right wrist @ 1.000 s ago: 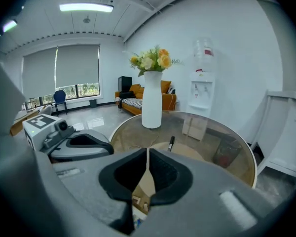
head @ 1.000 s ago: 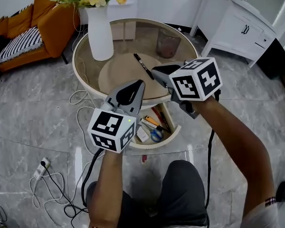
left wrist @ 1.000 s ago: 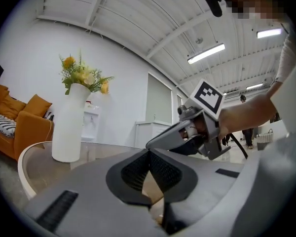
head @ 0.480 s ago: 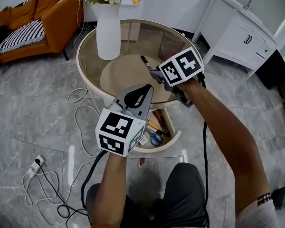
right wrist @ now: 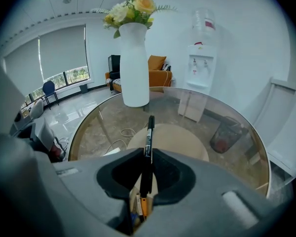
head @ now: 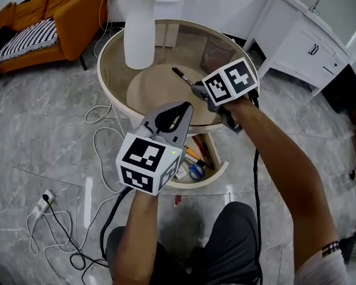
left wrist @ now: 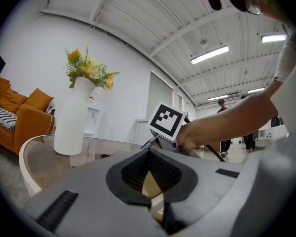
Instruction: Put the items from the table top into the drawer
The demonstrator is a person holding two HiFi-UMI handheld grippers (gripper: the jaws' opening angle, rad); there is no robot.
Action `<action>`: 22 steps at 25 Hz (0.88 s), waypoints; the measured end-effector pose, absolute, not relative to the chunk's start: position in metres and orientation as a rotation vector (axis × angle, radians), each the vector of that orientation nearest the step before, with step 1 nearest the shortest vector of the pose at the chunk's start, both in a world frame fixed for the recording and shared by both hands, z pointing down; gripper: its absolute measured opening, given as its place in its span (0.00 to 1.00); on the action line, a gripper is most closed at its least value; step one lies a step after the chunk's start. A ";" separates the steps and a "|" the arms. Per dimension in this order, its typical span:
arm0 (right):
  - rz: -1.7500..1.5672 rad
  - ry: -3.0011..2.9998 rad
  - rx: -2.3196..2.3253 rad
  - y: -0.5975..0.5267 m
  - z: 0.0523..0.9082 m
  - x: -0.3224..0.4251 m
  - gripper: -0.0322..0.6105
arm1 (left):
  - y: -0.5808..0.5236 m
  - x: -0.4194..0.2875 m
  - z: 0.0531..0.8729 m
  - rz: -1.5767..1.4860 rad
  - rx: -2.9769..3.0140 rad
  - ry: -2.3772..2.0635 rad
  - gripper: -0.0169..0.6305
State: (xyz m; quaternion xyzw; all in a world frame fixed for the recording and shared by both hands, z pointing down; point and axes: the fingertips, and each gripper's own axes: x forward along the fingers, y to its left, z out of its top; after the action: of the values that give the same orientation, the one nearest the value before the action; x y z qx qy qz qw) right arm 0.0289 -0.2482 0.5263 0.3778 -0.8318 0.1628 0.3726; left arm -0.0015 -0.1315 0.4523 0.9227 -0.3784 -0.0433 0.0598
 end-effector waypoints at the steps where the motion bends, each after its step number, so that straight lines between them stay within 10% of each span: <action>1: 0.410 -2.131 0.972 -0.248 0.526 0.029 0.13 | -0.131 -0.001 0.453 -0.129 2.793 -1.145 0.03; 22: 0.250 -2.449 0.885 -0.144 0.461 0.027 0.13 | -0.099 -0.005 0.472 -0.095 2.842 -1.113 0.03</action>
State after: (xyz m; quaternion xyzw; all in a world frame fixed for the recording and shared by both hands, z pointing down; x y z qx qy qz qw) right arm 0.0272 -0.1444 0.4614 0.3267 -0.9040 0.0924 0.2599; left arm -0.0052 -0.0995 0.4719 0.9298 -0.3641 -0.0312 0.0442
